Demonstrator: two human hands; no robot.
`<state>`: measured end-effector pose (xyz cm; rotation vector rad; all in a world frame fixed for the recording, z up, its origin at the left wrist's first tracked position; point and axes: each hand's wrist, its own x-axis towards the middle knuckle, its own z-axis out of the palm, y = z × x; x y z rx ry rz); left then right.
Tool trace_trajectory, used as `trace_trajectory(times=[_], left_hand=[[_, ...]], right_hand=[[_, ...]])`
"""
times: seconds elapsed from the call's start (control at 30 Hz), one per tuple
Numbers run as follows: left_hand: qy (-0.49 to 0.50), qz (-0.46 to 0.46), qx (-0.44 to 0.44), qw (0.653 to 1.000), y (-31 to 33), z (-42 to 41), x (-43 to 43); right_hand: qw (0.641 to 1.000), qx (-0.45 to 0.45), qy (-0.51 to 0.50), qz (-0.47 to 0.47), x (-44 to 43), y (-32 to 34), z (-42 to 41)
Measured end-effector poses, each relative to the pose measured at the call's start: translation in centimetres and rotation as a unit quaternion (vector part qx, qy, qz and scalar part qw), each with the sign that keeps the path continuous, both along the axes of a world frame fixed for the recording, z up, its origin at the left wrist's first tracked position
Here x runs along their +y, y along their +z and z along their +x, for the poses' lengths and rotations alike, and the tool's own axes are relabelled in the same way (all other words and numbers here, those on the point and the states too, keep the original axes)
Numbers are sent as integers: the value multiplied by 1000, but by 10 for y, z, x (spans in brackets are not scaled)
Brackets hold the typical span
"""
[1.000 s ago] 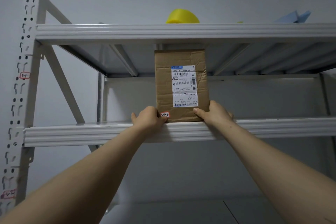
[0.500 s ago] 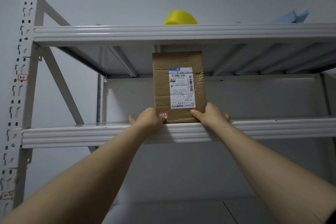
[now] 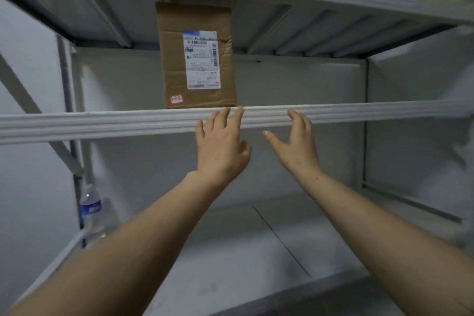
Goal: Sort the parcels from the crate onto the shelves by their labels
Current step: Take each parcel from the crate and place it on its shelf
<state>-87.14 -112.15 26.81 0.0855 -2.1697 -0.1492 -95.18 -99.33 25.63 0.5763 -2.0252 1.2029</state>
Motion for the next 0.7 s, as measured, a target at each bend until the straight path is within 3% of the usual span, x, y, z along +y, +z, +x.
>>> trace_trajectory(times=[0.17, 0.33, 0.5, 0.7], left_hand=[[-141, 21, -164, 976, -68, 6, 64], [-209, -52, -315, 925, -137, 37, 155], [-329, -107, -376, 860, -181, 99, 270], [-436, -159, -407, 787, -209, 211, 414]], right_hand=[[985, -124, -109, 47, 91, -76, 56], [927, -267, -246, 97, 192, -152, 149], [852, -359, -373, 76, 298, -199, 270], [779, -382, -498, 4, 408, -226, 423]])
